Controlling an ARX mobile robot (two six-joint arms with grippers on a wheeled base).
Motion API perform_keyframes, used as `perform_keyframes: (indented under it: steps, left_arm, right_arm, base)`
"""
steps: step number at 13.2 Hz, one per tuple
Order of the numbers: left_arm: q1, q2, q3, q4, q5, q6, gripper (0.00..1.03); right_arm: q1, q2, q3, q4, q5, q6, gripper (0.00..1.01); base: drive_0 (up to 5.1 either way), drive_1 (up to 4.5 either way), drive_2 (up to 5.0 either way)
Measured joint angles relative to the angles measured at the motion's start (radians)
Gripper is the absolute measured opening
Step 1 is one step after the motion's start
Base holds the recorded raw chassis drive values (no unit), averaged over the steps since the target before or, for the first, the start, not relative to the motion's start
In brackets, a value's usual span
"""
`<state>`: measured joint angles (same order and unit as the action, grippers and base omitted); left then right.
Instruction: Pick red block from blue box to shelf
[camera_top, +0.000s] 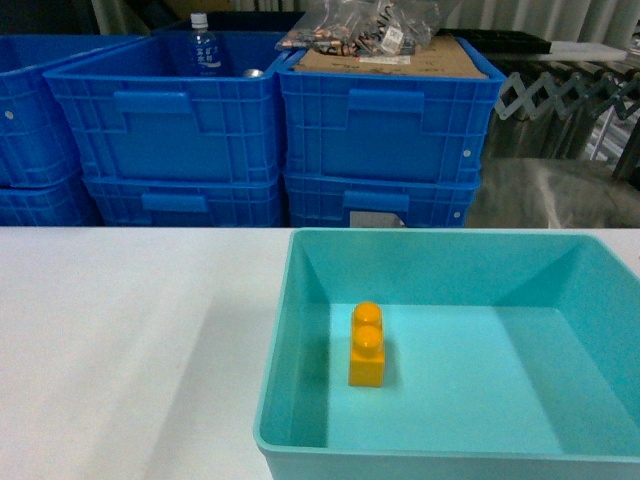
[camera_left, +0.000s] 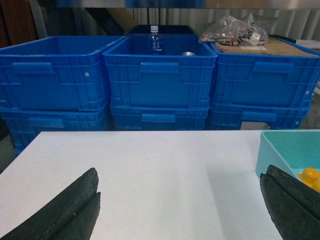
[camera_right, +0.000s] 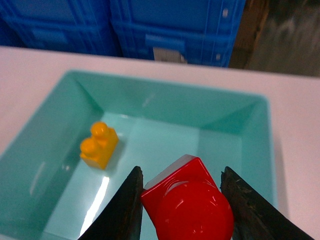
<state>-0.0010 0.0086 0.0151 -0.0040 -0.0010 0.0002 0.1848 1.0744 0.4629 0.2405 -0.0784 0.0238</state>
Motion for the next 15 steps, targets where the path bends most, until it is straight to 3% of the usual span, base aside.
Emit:
perform_keyframes:
  steps: [1,2,3,5,10,12,15]
  left_arm:
    - [0.0,0.0,0.0,0.001,0.001,0.0,0.98]
    - [0.0,0.0,0.0,0.001,0.0,0.0,0.98]
    - [0.0,0.0,0.0,0.001,0.0,0.0,0.98]
    - [0.001,0.0,0.0,0.0,-0.002,0.0,0.98]
    - [0.001,0.0,0.0,0.0,0.0,0.0,0.98]
    - [0.001,0.0,0.0,0.001,0.0,0.0,0.98]
    - [0.001,0.0,0.0,0.0,0.0,0.0,0.98]
  right_arm:
    - [0.019,-0.018,-0.064,0.294,0.143,-0.011,0.39]
    - [0.016,-0.037,-0.14,0.43,0.223,-0.016,0.39]
    - [0.008,-0.04,-0.167,0.452,0.233,-0.017,0.39]
    - [-0.029,-0.071,-0.248,0.494,0.238,-0.017,0.39]
    - [-0.095,-0.279,-0.359,0.427,0.17,-0.017,0.39]
    - [-0.18,-0.365,-0.381,0.383,0.087,-0.018,0.39]
    - [-0.185,-0.47,-0.415,0.303,0.079,-0.019,0.39]
  base:
    - [0.0,0.0,0.0]
    - [0.0,0.0,0.0]
    - [0.0,0.0,0.0]
    - [0.0,0.0,0.0]
    - [0.0,0.0,0.0]
    - [0.0,0.0,0.0]
    - [0.0,0.0,0.0]
